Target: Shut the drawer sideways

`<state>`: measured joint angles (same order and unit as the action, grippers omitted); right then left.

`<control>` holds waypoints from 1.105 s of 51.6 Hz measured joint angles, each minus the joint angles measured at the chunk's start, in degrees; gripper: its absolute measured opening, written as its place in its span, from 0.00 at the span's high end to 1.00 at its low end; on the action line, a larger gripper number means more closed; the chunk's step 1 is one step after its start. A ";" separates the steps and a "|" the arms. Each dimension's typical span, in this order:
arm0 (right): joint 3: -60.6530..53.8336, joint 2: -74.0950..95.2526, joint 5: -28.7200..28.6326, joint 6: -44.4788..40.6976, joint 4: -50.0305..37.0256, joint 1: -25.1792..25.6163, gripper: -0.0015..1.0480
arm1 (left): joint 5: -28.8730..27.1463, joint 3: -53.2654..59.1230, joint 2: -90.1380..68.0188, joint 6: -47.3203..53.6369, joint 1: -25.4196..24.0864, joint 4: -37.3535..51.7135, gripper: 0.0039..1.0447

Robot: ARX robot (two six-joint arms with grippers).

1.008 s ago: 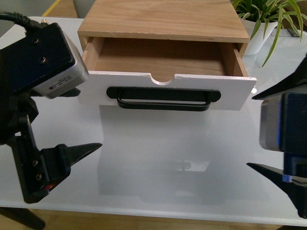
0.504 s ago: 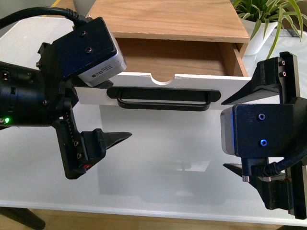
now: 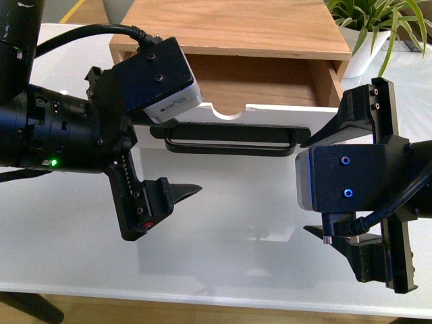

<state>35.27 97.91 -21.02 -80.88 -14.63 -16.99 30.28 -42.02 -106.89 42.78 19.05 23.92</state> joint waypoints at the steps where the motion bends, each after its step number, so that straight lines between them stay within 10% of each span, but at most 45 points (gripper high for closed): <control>1: 0.07 0.13 0.02 0.00 -0.04 0.00 0.09 | 0.00 -0.11 -0.09 0.00 0.02 -0.04 0.08; 57: 6.62 8.92 1.70 -0.42 -2.86 -2.19 0.09 | 0.24 -6.29 -4.92 1.09 1.09 -3.91 0.08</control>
<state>41.89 106.83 -19.31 -81.30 -17.50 -19.18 30.52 -48.31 -111.81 43.88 20.14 20.01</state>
